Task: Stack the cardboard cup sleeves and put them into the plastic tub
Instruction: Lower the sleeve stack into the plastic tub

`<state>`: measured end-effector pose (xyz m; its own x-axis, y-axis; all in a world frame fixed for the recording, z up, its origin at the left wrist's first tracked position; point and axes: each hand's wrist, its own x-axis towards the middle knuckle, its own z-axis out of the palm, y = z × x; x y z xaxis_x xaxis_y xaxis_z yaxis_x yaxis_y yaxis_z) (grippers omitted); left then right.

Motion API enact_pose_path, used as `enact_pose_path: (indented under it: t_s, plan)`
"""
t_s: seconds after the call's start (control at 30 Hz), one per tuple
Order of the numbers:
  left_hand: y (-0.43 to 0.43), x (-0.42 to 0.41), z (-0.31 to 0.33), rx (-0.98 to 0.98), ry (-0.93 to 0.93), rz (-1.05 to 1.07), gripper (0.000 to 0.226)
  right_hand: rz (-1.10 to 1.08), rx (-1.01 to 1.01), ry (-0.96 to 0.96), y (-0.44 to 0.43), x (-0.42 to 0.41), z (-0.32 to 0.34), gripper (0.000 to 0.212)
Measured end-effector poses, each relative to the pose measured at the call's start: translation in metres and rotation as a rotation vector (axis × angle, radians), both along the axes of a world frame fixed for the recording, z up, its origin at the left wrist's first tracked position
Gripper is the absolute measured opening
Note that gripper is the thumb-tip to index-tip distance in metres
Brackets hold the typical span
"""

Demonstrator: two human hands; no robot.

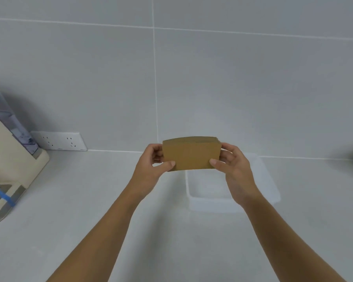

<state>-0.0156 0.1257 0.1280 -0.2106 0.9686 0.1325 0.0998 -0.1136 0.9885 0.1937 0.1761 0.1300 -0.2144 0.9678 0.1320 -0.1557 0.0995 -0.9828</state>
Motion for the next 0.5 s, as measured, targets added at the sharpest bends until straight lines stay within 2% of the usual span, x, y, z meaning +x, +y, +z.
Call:
enact_pose_path:
  t_s: [0.17, 0.33, 0.5]
  plan:
    - [0.032, 0.042, -0.005, -0.096, -0.109, -0.027, 0.028, -0.086, -0.085, 0.025, 0.018, 0.036, -0.001, 0.038]
    - [0.058, 0.076, -0.025, -0.362, -0.129, 0.077, 0.042, -0.165, -0.29, -0.038, 0.035, 0.061, -0.019, 0.038]
    - [0.074, 0.101, -0.041, -0.548, -0.08, 0.077, 0.024, -0.193, -0.512, -0.117, 0.055, 0.074, -0.036, 0.032]
